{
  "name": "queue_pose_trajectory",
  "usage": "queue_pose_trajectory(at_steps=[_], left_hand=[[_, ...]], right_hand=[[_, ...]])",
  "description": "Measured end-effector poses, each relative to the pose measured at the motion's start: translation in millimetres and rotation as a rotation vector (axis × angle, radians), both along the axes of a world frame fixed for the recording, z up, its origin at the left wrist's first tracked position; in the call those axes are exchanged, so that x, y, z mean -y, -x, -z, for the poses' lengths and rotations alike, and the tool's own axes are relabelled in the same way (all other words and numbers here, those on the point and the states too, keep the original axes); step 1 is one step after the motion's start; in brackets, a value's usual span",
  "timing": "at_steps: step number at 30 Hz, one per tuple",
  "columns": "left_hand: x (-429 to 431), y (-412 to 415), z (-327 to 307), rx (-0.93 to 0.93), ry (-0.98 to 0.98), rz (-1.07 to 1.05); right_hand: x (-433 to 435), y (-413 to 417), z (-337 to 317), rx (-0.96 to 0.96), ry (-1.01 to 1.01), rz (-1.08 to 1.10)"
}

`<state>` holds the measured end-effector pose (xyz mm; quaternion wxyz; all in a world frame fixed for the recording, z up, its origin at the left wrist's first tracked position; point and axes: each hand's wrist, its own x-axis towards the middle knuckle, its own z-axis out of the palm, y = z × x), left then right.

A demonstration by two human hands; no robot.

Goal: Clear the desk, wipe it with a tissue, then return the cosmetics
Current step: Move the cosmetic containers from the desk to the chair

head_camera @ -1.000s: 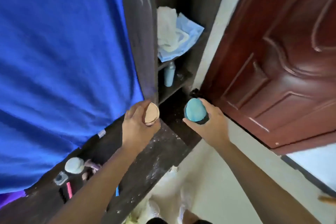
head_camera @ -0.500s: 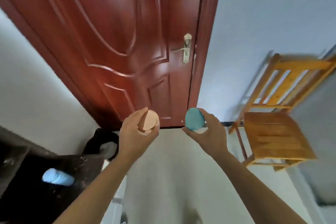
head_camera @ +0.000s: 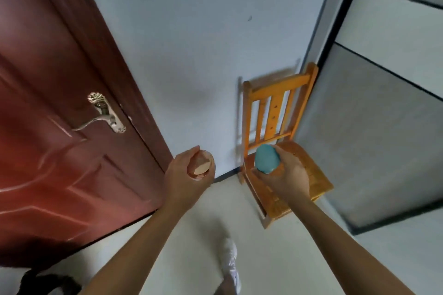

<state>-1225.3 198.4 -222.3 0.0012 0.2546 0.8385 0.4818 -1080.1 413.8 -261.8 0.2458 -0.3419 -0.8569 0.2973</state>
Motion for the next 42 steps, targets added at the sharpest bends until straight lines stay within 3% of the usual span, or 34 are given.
queue_pose_trajectory(at_steps=[9, 18, 23, 30, 35, 42], left_hand=[[-191.4, 89.7, 34.0, 0.032, 0.095, 0.172], [-321.3, 105.7, 84.6, 0.016, 0.241, 0.263], [-358.2, 87.9, 139.1, 0.05, 0.295, 0.116], [-381.6, 46.6, 216.7, 0.248, 0.411, -0.172], [-395.0, 34.4, 302.2, 0.327, 0.437, -0.223], [-402.9, 36.7, 424.4, 0.302, 0.42, -0.215]], right_hand=[[-169.6, 66.6, 7.4, 0.141, -0.061, 0.078], [-293.3, 75.8, 53.1, 0.172, 0.036, 0.143], [-345.5, 83.8, 111.5, 0.268, 0.124, 0.027], [-387.9, 103.2, 205.9, 0.347, 0.233, -0.212], [-393.1, 104.9, 293.4, 0.351, 0.236, -0.244], [-380.9, 116.3, 420.4, 0.42, 0.234, -0.229]])
